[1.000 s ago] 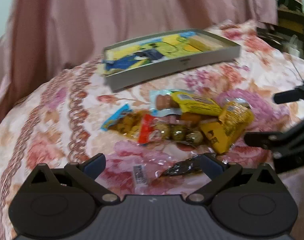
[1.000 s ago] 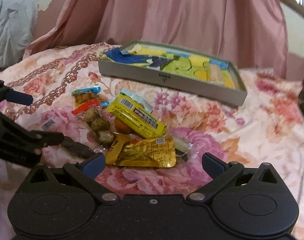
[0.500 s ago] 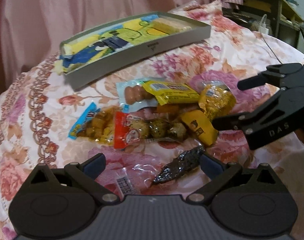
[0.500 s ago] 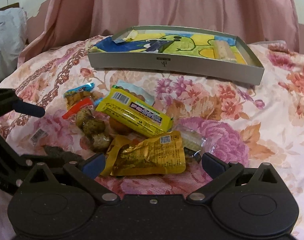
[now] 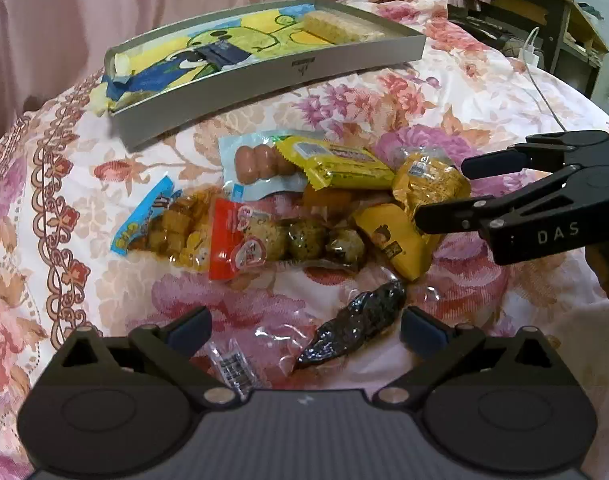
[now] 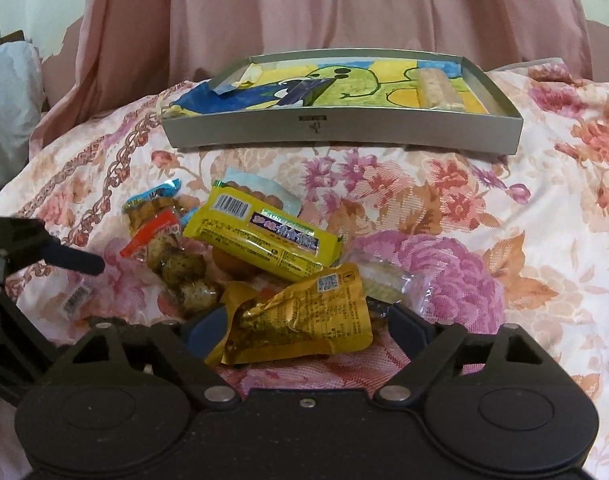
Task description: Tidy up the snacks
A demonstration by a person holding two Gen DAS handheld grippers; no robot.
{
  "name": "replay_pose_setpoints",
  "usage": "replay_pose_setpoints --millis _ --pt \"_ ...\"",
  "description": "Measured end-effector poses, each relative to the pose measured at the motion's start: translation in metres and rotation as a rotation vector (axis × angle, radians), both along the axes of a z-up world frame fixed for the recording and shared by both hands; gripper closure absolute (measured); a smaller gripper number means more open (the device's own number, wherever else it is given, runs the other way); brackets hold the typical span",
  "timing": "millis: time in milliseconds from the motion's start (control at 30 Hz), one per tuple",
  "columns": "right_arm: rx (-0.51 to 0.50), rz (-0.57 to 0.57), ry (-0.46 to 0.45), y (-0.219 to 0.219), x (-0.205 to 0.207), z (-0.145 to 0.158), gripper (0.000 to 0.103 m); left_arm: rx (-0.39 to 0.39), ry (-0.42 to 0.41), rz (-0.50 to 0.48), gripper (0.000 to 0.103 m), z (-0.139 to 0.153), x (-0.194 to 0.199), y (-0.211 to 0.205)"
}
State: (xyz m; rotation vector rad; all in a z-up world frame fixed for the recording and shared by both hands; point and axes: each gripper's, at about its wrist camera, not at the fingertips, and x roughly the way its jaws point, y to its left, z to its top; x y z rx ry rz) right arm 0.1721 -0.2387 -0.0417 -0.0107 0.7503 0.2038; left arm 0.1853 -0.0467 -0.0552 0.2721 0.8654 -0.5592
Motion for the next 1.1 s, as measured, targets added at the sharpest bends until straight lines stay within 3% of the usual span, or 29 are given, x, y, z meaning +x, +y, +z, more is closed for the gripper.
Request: replay_pose_setpoints --millis 433,700,967,1100 --pt "-0.001 0.002 0.019 -0.001 -0.003 0.003 0.043 -0.009 0.039 0.027 0.001 0.005 -0.004 0.003" --pt "-0.005 0.040 0.032 0.001 -0.010 0.008 0.064 -0.021 0.080 0.046 0.002 0.011 -0.015 0.007" --pt "0.007 0.172 0.090 0.006 -0.024 0.012 0.068 -0.021 0.142 0.026 0.004 0.015 -0.036 0.002" --pt "-0.001 0.222 0.089 0.008 -0.035 0.016 0.065 0.000 0.125 0.015 0.004 0.018 -0.046 -0.006"
